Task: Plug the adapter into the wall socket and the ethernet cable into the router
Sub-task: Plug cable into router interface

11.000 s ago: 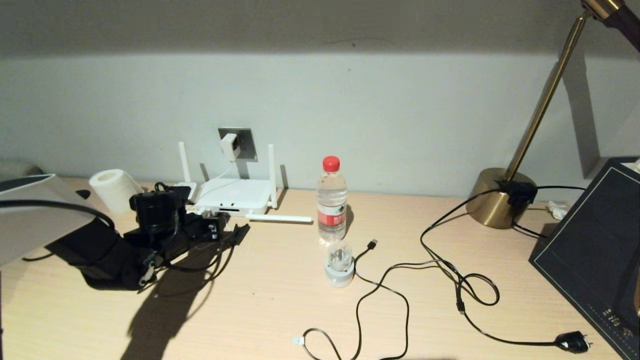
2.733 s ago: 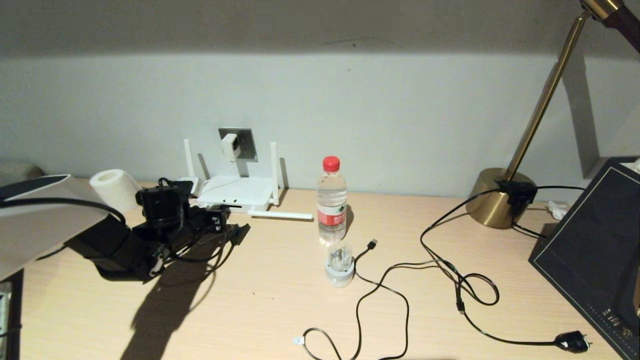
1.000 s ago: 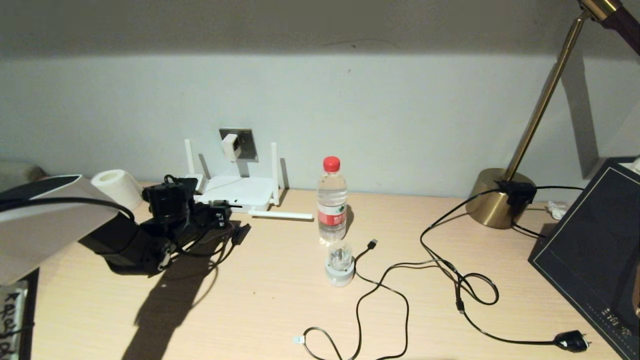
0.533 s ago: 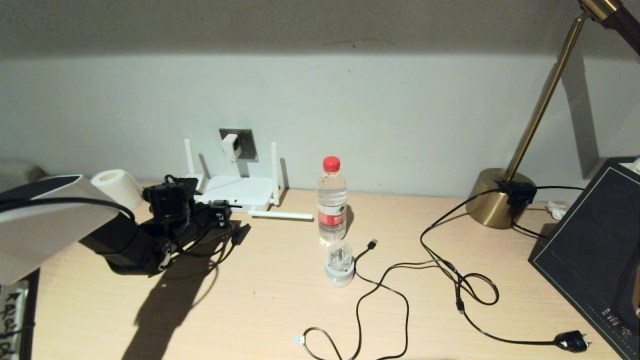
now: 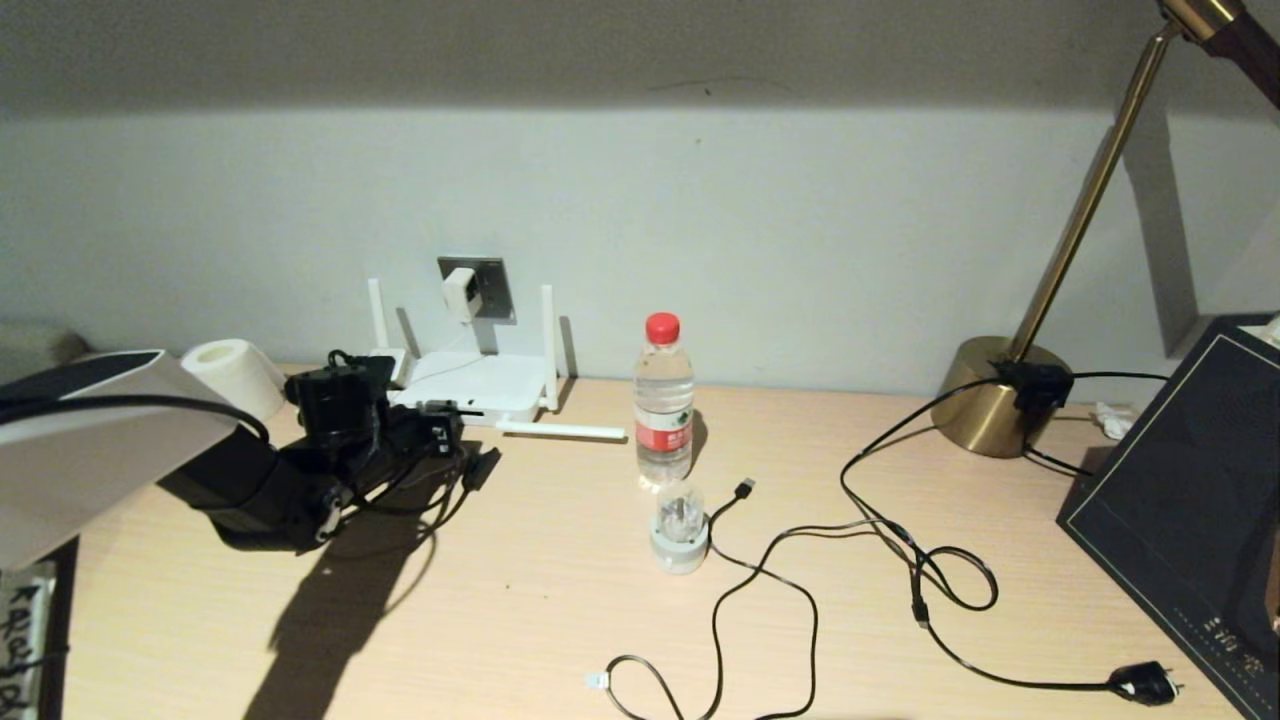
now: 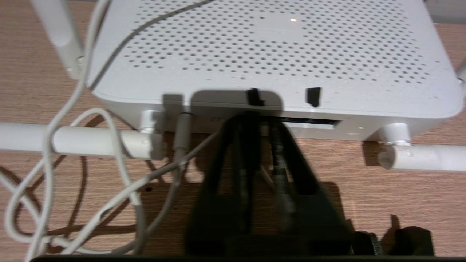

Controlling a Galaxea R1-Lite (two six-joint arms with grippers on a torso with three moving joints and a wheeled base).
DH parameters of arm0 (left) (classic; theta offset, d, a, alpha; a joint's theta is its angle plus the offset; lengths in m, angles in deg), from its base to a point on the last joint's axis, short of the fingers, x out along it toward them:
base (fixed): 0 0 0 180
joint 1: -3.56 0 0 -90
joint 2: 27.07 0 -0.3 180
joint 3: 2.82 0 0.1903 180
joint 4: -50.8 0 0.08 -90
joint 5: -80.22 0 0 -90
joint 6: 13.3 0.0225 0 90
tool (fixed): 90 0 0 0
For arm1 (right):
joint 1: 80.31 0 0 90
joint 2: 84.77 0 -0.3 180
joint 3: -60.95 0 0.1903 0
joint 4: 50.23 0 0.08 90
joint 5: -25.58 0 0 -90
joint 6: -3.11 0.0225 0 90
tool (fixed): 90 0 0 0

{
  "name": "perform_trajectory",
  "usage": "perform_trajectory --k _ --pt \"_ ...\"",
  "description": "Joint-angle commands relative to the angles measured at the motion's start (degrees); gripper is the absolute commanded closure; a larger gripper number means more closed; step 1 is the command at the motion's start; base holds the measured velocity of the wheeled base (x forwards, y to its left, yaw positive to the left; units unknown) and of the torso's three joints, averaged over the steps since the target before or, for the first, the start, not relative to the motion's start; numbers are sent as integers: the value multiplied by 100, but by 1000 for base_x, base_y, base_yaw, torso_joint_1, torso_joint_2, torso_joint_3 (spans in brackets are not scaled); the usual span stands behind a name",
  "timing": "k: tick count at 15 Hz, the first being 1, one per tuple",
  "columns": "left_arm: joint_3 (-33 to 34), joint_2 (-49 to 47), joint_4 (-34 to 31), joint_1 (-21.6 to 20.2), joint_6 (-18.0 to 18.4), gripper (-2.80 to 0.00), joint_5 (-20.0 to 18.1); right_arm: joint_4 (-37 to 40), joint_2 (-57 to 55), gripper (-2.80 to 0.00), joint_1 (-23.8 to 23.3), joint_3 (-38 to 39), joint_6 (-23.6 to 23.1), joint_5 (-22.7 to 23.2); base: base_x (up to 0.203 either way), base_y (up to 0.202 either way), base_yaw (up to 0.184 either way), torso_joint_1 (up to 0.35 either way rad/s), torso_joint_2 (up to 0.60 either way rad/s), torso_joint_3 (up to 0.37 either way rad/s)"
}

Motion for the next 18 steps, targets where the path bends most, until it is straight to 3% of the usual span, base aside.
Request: perform_trajectory --k 1,9,18 --pt "9 19 30 -1 3 -280 4 -2 -9 0 2 70 -6 2 0 0 0 0 0 0" --pt "92 139 64 7 3 -280 4 -2 -9 0 2 70 -6 2 0 0 0 0 0 0" --pt "619 552 82 43 3 -280 -2 -2 -9 0 2 70 -6 2 0 0 0 0 0 0"
